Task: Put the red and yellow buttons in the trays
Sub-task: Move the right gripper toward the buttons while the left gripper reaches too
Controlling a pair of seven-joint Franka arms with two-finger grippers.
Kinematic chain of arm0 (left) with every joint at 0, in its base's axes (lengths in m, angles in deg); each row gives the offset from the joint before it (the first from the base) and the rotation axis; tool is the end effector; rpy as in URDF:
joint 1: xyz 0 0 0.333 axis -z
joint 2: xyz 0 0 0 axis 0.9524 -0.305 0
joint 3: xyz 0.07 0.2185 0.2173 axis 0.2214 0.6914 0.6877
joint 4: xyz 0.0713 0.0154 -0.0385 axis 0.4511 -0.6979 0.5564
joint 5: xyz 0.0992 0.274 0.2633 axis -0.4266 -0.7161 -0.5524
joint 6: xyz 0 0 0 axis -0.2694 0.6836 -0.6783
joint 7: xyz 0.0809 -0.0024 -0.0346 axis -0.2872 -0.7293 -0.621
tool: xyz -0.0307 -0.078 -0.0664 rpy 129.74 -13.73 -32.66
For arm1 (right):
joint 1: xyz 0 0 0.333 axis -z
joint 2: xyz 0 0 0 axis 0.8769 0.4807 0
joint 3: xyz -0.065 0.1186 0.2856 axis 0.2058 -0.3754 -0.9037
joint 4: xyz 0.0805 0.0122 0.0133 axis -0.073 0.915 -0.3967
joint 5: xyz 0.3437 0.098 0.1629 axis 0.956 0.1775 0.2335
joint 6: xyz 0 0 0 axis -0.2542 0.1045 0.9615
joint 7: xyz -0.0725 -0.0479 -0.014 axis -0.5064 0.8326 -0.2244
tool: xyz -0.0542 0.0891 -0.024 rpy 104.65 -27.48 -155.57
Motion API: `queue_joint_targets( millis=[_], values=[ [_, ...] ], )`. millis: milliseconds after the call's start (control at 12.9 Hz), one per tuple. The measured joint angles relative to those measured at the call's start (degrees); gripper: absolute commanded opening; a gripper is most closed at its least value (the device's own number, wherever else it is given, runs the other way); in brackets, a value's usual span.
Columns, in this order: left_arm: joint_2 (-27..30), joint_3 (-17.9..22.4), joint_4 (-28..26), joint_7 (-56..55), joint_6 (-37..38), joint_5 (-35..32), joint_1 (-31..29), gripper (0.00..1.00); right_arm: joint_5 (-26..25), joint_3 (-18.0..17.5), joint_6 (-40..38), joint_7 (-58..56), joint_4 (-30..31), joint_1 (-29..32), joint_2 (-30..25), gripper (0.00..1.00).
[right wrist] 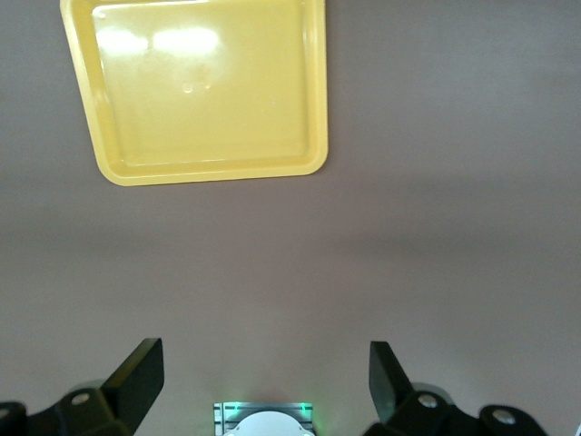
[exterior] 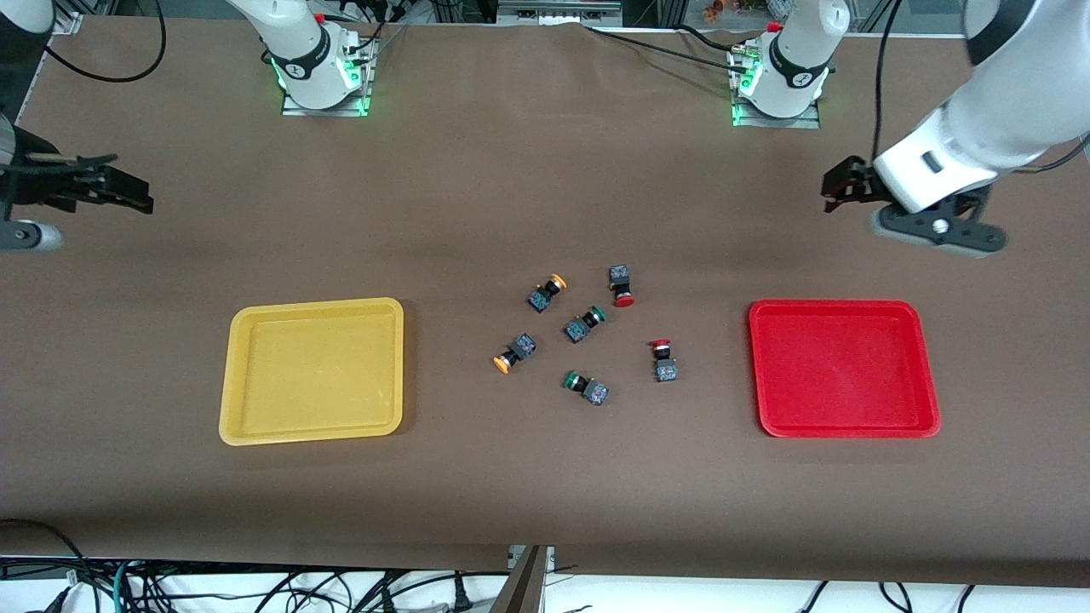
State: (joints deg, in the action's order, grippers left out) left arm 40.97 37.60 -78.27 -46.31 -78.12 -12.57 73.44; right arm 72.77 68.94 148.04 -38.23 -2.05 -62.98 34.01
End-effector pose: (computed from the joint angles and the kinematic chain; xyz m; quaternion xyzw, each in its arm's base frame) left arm 0.5553 -0.1294 0.5469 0.9869 -0.1306 -0.0951 0.0004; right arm 0.5817 0.0042 0.5804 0.9952 0.0102 -0.0963 0.0165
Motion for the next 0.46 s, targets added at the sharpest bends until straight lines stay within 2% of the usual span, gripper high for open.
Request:
queue_joint_targets(
  millis=[155, 465],
  values=[
    [-4.84, -0.67, -0.23, -1.05, -2.85, 0.04, 3.67, 1.0, 2.36, -0.34, 0.99, -0.02, 0.04, -0.44, 2.09, 1.0],
    [-15.64, -1.02, -0.33, -2.36, -22.46, 0.04, 7.78, 1.0, 8.37, -1.43, 8.03, 1.43, 0.18, -3.68, 9.48, 1.0]
  ],
)
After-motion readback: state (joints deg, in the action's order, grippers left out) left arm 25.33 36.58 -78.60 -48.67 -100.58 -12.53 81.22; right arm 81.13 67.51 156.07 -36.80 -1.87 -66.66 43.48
